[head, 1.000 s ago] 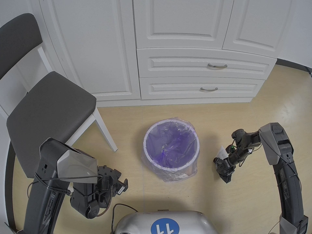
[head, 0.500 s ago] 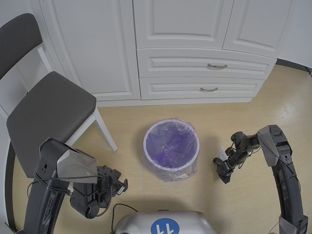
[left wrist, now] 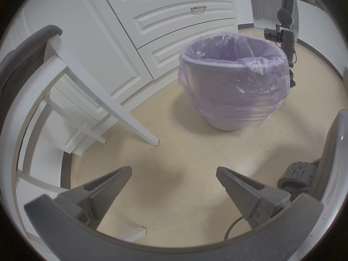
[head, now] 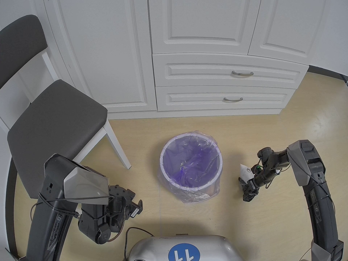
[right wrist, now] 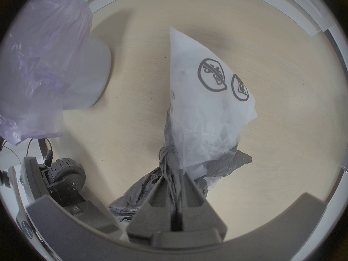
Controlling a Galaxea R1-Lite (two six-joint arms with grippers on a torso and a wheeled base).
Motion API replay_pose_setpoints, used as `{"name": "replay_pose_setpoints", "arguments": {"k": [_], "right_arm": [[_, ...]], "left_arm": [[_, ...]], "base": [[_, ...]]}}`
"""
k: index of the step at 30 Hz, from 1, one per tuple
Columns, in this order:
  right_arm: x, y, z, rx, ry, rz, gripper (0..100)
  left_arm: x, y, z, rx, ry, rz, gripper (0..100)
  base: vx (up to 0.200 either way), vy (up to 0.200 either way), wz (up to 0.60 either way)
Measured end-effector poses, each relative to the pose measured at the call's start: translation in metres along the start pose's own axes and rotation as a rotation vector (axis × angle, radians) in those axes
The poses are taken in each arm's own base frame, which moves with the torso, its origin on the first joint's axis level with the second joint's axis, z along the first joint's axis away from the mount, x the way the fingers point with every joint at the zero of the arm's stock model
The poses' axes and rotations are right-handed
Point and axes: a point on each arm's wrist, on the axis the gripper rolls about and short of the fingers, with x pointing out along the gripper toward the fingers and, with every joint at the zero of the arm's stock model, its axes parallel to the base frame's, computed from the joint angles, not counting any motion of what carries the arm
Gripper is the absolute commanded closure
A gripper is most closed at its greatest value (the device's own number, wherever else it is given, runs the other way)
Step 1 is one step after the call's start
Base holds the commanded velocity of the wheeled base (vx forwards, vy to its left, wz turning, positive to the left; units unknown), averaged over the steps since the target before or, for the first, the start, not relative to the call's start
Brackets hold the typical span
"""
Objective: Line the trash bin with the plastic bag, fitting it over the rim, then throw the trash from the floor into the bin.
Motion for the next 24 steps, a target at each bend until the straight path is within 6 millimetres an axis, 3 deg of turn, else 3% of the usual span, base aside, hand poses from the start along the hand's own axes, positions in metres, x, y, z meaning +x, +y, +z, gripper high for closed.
{"name": "replay_pose_setpoints", "arguments": {"k": [10,24], "right_arm": [[-0.006,-0.013,0.014,0.102,-0.19,-0.041,100],[-0.02,-0.008,0.035,0.16,-0.728,-0.009,100]], "left_arm": [[0.0,0.0,0.0,0.008,0.002,0.0,0],[-0.002,-0.001,-0.001,0.061,0.004,-0.004,0]], "base": [[0.0,0.0,0.0],[0.0,0.0,0.0]]}}
